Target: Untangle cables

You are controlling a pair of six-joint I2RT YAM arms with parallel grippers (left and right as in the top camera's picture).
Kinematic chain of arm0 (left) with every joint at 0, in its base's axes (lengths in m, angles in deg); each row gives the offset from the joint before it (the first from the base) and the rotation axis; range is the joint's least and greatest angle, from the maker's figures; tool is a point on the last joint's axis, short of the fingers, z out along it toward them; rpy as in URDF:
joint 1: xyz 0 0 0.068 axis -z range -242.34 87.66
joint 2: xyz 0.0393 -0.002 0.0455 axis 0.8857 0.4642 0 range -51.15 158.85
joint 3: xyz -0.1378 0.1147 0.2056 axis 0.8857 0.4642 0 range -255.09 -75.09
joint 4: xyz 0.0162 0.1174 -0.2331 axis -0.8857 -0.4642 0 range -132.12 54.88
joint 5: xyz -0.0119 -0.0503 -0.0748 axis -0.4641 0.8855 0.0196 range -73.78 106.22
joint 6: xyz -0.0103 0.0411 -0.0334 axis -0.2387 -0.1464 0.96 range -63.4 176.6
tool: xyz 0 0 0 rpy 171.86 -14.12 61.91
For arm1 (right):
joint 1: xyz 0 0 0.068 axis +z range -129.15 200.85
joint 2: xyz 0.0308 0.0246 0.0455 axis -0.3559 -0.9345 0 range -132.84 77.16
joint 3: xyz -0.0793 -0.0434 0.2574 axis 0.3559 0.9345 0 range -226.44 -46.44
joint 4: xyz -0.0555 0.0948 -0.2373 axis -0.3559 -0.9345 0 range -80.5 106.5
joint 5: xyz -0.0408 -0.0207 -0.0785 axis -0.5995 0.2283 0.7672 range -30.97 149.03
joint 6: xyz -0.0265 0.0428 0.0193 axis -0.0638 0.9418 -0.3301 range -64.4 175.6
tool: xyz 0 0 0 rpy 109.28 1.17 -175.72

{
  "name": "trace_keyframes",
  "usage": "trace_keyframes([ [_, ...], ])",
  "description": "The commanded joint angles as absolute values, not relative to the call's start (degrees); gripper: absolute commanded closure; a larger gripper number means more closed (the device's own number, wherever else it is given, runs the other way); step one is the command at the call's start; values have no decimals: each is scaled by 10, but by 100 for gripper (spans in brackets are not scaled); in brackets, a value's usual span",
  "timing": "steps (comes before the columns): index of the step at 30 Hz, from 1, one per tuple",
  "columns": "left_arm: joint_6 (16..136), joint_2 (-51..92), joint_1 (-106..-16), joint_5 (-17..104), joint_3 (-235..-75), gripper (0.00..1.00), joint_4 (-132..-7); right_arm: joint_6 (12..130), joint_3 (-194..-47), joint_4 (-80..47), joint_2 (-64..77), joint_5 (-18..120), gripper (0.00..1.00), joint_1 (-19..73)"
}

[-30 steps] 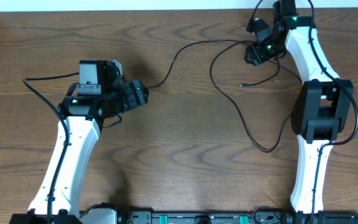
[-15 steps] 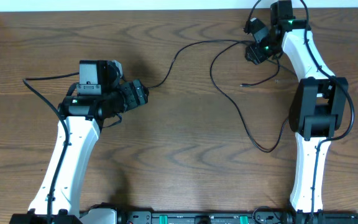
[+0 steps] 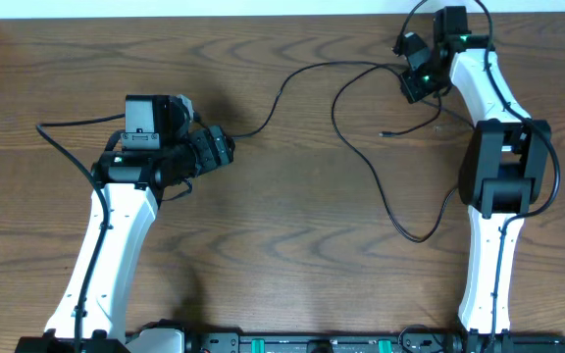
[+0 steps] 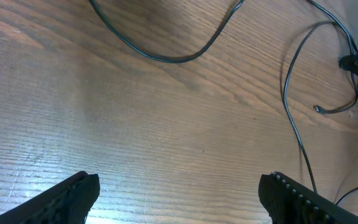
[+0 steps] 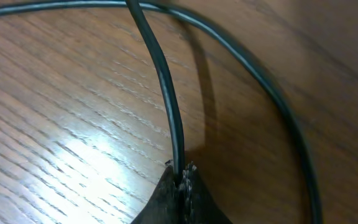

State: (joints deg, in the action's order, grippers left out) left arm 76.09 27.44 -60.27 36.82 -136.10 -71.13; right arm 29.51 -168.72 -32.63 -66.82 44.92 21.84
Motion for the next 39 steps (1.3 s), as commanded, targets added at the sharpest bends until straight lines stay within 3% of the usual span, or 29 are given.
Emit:
trace_keyframes([
  [1,758,272,-603,360,-1372,13,-713,305,-1694,-319,-679,455,99,215],
  [12,758,272,-603,360,-1372,13,-713,275,-1701,-154,-675,451,99,231],
  [21,758,272,-603,360,-1372,13,-713,-85,-1702,-5,-675,394,99,302],
  [23,758,272,-603,360,-1372,13,-713,-110,-1702,7,-675,372,99,318],
  [32,758,272,-603,360,-1372,13,-713,-114,-1702,11,-675,216,99,353],
  [39,758,272,-603,360,-1372,13,-713,-114,-1702,-60,-675,152,99,376],
])
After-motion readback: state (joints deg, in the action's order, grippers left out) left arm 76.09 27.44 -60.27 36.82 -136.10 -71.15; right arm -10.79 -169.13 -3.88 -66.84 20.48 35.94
